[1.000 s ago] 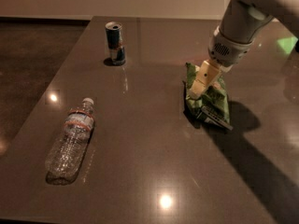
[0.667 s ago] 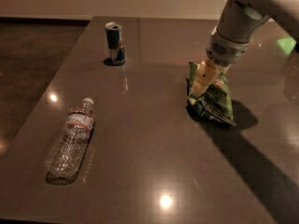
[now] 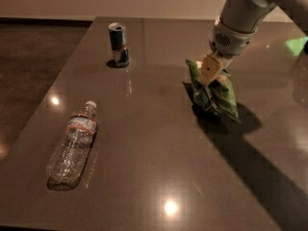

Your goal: Pick green jalapeno chip bag

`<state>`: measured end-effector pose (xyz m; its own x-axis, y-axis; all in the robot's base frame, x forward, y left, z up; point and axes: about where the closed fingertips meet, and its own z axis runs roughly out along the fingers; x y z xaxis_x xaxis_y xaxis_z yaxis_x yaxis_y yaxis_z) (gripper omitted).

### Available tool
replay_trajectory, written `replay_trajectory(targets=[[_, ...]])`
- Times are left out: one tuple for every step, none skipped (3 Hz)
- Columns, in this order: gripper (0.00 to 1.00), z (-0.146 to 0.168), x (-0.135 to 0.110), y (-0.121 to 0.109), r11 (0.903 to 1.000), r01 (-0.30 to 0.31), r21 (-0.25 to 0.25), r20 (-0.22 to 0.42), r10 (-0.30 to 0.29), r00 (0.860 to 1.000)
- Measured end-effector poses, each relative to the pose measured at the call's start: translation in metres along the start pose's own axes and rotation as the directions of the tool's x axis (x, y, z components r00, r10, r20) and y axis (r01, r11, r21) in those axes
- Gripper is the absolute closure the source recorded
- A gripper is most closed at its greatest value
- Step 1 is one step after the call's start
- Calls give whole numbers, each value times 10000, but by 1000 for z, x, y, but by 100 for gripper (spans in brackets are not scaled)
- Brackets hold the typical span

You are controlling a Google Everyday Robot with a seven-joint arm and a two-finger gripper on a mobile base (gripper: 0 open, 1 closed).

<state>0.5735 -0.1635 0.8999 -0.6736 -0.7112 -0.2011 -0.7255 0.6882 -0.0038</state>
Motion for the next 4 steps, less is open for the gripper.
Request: replay_trajectory(targets=[[100,-24,-15,2,9987,434,260,229,-440,9988],[100,-61,-36,4,9914,1082,733,625,-1129,9916],[100,-79,-51,1,9843,1344,1147,1028,-1463,9839],[100,-79,-52,1,9841,1344,1158,1048,-1467,9836]])
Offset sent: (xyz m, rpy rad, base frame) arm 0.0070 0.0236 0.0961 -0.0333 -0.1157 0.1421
